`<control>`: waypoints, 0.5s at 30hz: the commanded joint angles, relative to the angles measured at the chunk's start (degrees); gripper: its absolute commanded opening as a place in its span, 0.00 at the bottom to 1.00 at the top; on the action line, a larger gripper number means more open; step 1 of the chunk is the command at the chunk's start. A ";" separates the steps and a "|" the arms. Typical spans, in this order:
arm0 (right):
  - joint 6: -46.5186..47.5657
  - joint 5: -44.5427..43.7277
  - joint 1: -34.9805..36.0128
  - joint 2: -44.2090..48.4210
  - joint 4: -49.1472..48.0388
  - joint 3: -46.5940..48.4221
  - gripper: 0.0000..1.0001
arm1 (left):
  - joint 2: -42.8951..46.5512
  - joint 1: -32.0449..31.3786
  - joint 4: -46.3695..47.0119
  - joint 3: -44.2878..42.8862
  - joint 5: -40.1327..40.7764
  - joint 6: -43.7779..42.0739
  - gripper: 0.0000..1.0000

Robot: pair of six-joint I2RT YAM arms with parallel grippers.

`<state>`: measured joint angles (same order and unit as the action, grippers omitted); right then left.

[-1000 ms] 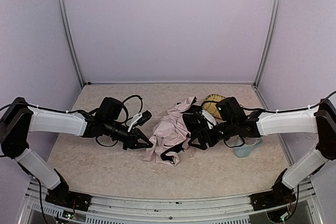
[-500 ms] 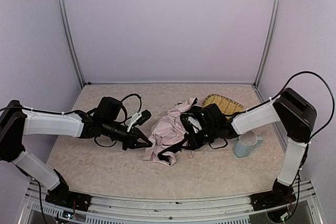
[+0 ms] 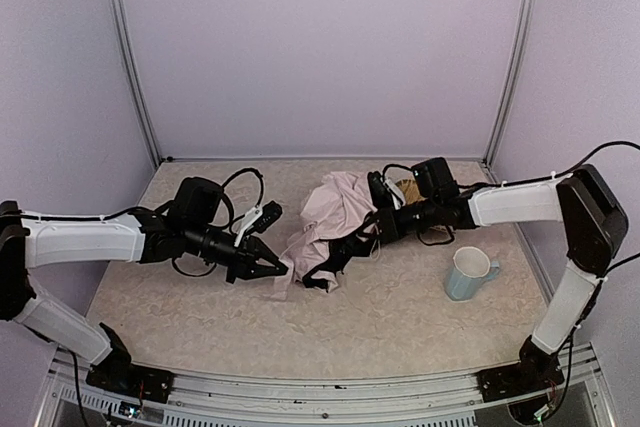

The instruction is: Put away the umbrella

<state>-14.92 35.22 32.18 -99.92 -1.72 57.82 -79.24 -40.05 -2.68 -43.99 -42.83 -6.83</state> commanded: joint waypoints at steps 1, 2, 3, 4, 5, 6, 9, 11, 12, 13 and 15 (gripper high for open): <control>5.56 5.98 -0.81 7.76 3.51 8.54 0.00 | -2.86 0.58 0.82 -0.69 -1.73 -1.51 0.00; 6.60 6.59 -0.79 8.43 5.29 10.08 0.00 | -4.16 1.12 1.11 -1.07 -1.95 -1.41 0.00; 7.96 7.09 -0.80 9.03 7.53 11.41 0.00 | -5.44 1.59 1.28 -1.69 -2.06 -1.10 0.00; 9.03 7.55 -0.81 9.61 9.59 12.73 0.00 | -6.61 2.10 1.49 -2.22 -2.10 -1.10 0.00; 10.35 7.92 -0.79 10.18 11.57 13.90 0.00 | -7.76 2.47 1.69 -2.92 -2.14 -1.35 0.00; 11.80 8.27 -0.80 10.79 13.30 15.04 0.00 | -8.87 2.85 2.08 -3.54 -2.13 -2.06 0.00; 16.06 9.49 -0.81 12.42 18.52 17.49 0.00 | -12.48 4.24 2.31 -6.21 -2.79 -4.95 0.00; 18.66 9.83 -0.81 12.61 23.12 19.44 0.00 | -15.18 5.22 0.50 -8.94 -3.27 -8.01 0.02; 19.94 9.93 -0.81 12.50 25.87 20.72 0.00 | -16.36 5.63 -0.24 -10.31 -3.03 -9.86 0.03; 21.27 10.03 -0.68 12.39 28.15 21.75 0.00 | -17.63 6.01 -0.88 -11.62 -2.35 -11.71 0.03; 23.61 10.86 -0.51 12.93 31.24 22.56 0.00 | -20.04 6.56 -1.94 -14.64 -0.47 -15.46 0.03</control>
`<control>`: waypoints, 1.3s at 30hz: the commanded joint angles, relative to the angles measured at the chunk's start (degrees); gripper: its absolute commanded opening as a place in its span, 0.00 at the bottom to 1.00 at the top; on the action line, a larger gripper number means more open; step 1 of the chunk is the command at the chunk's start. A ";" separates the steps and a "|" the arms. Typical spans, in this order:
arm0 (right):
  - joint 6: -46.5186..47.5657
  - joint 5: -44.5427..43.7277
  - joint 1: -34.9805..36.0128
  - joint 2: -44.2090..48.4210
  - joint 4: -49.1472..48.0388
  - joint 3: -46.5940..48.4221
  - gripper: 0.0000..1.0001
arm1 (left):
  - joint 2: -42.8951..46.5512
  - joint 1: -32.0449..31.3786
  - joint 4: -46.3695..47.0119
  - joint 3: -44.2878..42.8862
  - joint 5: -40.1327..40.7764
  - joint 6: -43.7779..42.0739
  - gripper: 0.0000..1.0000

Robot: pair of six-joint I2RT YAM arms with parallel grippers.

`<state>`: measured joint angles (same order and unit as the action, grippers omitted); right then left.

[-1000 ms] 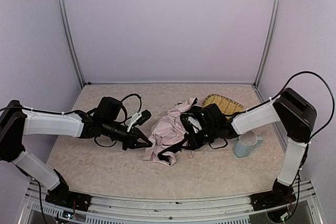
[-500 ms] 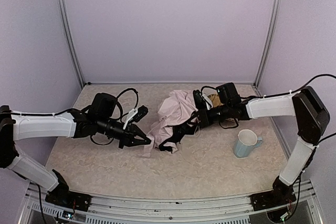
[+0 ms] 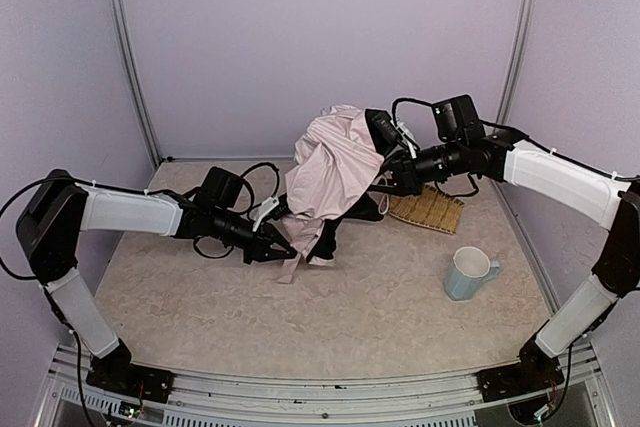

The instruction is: Put away the umbrella

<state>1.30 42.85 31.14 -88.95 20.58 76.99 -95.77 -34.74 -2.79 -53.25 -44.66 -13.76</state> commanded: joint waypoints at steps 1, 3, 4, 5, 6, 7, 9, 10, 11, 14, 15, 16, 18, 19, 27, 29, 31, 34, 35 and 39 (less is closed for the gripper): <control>8.38 4.12 0.85 2.54 9.69 3.16 0.00 | -4.83 1.46 -1.98 -7.06 2.19 -10.59 0.03; 10.40 6.07 1.74 4.10 10.26 2.57 0.00 | -7.57 2.17 -0.50 -9.90 3.57 -13.89 0.03; 11.26 6.73 2.44 4.69 10.20 2.30 0.00 | -9.02 2.59 0.85 -11.57 3.83 -14.92 0.02; 12.08 6.90 3.13 5.08 9.97 2.20 0.00 | -11.35 3.23 2.93 -13.22 3.34 -15.57 0.01; 12.76 6.79 4.05 5.25 9.93 2.20 0.00 | -13.26 3.69 4.33 -15.82 1.63 -15.54 0.01; 13.37 6.69 4.56 5.27 9.81 2.33 0.00 | -14.96 4.02 5.57 -17.99 0.00 -15.37 0.01; 14.24 5.47 5.77 5.12 9.06 2.30 0.00 | -18.33 4.19 7.67 -21.60 -3.66 -15.48 0.01; 14.59 4.99 6.53 4.92 8.39 2.32 0.00 | -19.68 4.15 8.88 -23.05 -5.27 -15.87 0.00; 14.94 4.25 7.05 4.66 7.65 2.38 0.00 | -20.86 4.02 10.44 -24.41 -6.50 -16.14 0.00; 16.60 1.70 9.00 2.79 6.81 3.89 0.00 | -23.73 3.55 15.32 -27.39 -7.62 -16.78 0.00; 17.63 1.20 9.48 2.11 6.87 4.54 0.00 | -24.50 3.44 16.71 -28.22 -7.69 -17.21 0.00; 18.71 0.64 9.87 1.64 6.78 4.69 0.00 | -25.21 3.37 17.91 -28.90 -7.67 -17.92 0.00; 20.95 -1.35 10.65 1.00 6.16 3.60 0.00 | -26.28 3.27 20.57 -29.52 -6.75 -20.24 0.00; 21.82 -2.77 10.96 0.65 5.54 2.53 0.00 | -26.53 3.12 22.06 -29.35 -5.98 -21.65 0.00; 23.44 -6.25 16.82 -5.39 -0.17 -11.43 0.00 | -29.03 1.81 28.61 -28.17 1.25 -34.59 0.00; 22.30 -5.42 17.80 -7.75 -1.90 -13.91 0.00 | -29.58 1.93 32.09 -26.68 2.26 -34.84 0.00; 20.95 -4.79 18.10 -10.41 -3.33 -15.92 0.00 | -30.05 2.28 35.81 -25.16 2.11 -33.61 0.00; 18.53 -1.42 17.75 -13.51 -5.57 -17.97 0.00 | -30.85 2.58 36.18 -24.31 1.17 -33.36 0.00; 17.46 0.35 17.47 -14.48 -6.34 -18.63 0.00 | -31.02 2.57 35.92 -23.60 1.23 -33.69 0.00; 12.29 5.39 16.15 -16.45 -10.07 -21.28 0.00 | -30.83 2.46 37.09 -20.62 6.01 -34.83 0.00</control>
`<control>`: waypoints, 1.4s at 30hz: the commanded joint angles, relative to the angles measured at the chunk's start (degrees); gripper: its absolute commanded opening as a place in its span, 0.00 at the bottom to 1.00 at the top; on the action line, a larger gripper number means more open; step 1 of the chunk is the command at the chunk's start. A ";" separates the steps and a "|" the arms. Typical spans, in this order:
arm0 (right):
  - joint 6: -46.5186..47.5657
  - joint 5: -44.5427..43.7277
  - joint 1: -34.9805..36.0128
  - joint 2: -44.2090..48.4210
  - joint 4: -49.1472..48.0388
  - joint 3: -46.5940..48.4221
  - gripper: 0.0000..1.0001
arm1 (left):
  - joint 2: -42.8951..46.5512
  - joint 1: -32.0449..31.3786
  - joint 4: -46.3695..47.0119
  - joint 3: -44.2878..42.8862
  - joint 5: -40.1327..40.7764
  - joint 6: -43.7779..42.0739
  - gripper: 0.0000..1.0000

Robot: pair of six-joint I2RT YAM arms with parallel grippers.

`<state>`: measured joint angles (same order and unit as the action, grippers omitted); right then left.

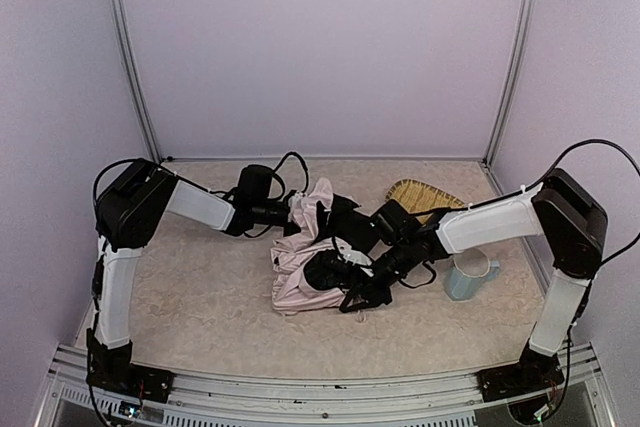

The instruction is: Put away the umbrella

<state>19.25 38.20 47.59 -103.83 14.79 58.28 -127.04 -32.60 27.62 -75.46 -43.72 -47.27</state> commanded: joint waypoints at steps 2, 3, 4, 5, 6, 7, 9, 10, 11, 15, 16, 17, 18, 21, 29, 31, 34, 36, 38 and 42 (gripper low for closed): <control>-8.10 12.11 -0.73 -1.89 -6.49 -4.38 0.00 | 0.38 0.55 10.23 2.39 10.73 0.70 0.09; -9.55 12.63 -1.02 -2.16 -7.28 -4.98 0.00 | 0.02 0.66 12.54 2.33 15.13 2.75 0.14; -10.94 13.21 -1.34 -2.61 -7.74 -5.55 0.00 | -0.49 1.05 14.65 1.73 19.85 4.06 0.24; -12.74 13.82 -1.67 -3.09 -8.19 -6.14 0.00 | -1.26 1.43 16.56 0.70 25.61 6.05 0.36; -14.14 14.13 -1.92 -3.47 -8.77 -6.60 0.00 | -2.10 2.03 17.69 -0.97 31.31 9.04 0.44; -15.40 14.21 -2.20 -3.76 -9.29 -7.16 0.00 | -2.85 2.78 17.73 -3.01 37.13 11.08 0.47; -17.61 14.14 -2.68 -4.51 -9.35 -7.64 0.00 | -3.36 4.74 14.24 -6.79 43.61 14.35 0.52; -18.67 14.22 -3.03 -4.84 -9.15 -7.64 0.00 | -2.80 5.73 12.61 -7.63 45.52 15.93 0.56; -19.51 14.60 -3.34 -5.10 -8.73 -7.51 0.00 | -1.20 6.64 11.65 -7.49 47.72 17.55 0.60; -22.93 17.00 -5.15 -6.06 -7.17 -6.66 0.00 | 12.05 7.49 14.55 5.63 52.16 19.92 0.63; -23.97 17.68 -5.67 -6.42 -6.79 -6.37 0.00 | 17.23 6.63 15.03 11.12 52.37 20.17 0.61; -24.66 18.52 -6.14 -6.85 -6.12 -5.92 0.00 | 22.66 5.37 14.46 16.51 51.44 20.28 0.57; -25.05 19.63 -6.52 -7.39 -5.14 -5.36 0.00 | 28.51 3.39 11.86 20.86 49.11 19.99 0.51; -24.27 21.43 -7.59 -9.62 -1.01 -3.04 0.00 | 41.79 -4.50 -2.31 30.14 38.18 19.28 0.34; -18.63 26.88 -8.36 -15.97 9.53 3.78 0.00 | 50.49 -22.10 -16.33 42.07 28.92 9.53 0.67; -16.08 27.68 -8.39 -18.15 12.60 5.74 0.00 | 48.48 -21.94 -15.97 40.28 28.98 7.74 0.74; -12.81 27.03 -8.39 -21.57 16.96 8.18 0.00 | 42.94 -20.68 -19.80 35.43 25.74 2.60 0.79; -11.83 26.19 -8.43 -22.71 18.49 9.16 0.00 | 38.74 -19.79 -21.78 32.38 24.54 1.67 0.80; -11.65 26.41 -8.54 -23.01 18.46 9.63 0.00 | 34.36 -18.46 -24.40 29.94 23.45 1.91 0.81; -11.67 26.65 -8.57 -22.82 18.33 10.60 0.00 | 27.84 -17.44 -25.58 27.82 23.44 4.10 0.80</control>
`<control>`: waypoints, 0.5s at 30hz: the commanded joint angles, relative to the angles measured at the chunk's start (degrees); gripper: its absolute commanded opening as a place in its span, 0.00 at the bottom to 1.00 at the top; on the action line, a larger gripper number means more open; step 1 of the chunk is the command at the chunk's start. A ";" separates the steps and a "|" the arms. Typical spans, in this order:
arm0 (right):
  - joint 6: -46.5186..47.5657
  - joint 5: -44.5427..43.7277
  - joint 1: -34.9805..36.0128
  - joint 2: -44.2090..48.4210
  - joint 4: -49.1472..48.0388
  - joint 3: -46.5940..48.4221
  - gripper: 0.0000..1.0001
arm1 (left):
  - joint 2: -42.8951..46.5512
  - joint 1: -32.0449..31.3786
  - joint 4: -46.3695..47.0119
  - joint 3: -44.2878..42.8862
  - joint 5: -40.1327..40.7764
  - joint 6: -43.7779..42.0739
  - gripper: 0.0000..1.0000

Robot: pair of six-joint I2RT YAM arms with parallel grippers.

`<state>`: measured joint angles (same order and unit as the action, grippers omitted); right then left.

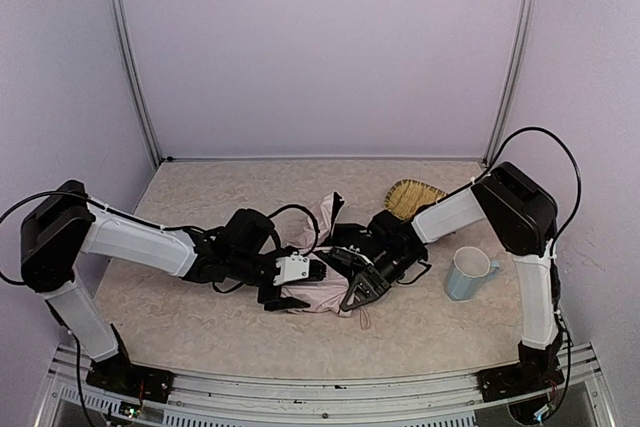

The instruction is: Put away the umbrella

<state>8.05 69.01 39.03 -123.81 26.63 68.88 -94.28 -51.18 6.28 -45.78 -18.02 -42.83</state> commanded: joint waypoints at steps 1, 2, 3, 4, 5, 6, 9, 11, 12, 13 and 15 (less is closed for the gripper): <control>-0.48 -4.15 0.01 -2.96 6.53 0.43 0.00 | -6.08 1.31 -4.22 -2.29 -2.20 0.38 0.79; -0.61 -4.32 0.01 -2.87 6.54 0.83 0.00 | -7.42 1.56 -4.96 -3.05 -2.24 1.14 0.77; -0.91 -4.80 0.00 -2.64 6.43 1.07 0.00 | -8.71 1.83 -6.92 -4.30 -2.91 2.12 0.72; -1.57 -5.26 -0.05 -2.09 5.93 1.03 0.00 | -9.88 2.13 -8.18 -5.52 -4.34 3.44 0.66; -2.76 -6.30 -0.08 -1.18 4.88 0.72 0.05 | -10.83 2.35 -10.40 -6.92 -5.35 5.15 0.59; -4.12 -7.21 -0.23 0.08 3.47 0.02 0.12 | -11.70 2.51 -11.73 -8.13 -5.87 7.23 0.52; -8.33 -11.10 -0.35 6.34 -2.00 -2.83 0.40 | -14.29 2.96 -15.36 -10.57 -9.23 11.79 0.42; -10.73 -16.19 -0.35 12.20 -5.82 -5.27 0.60 | -15.94 3.14 -17.29 -11.49 -12.37 13.55 0.37; -11.70 -19.60 -0.35 15.52 -6.96 -6.46 0.65 | -16.72 3.18 -18.42 -11.95 -13.90 14.31 0.34; -12.32 -24.23 -0.35 18.77 -7.58 -7.41 0.69 | -17.37 3.23 -19.42 -12.48 -15.53 15.01 0.32; -12.76 -32.81 -0.23 25.64 -8.41 -9.49 0.73 | -19.17 3.72 -22.09 -13.74 -18.61 16.30 0.28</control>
<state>-0.43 54.22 38.76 -110.69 23.14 62.39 -108.62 -48.07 -5.15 -58.52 -29.45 -31.99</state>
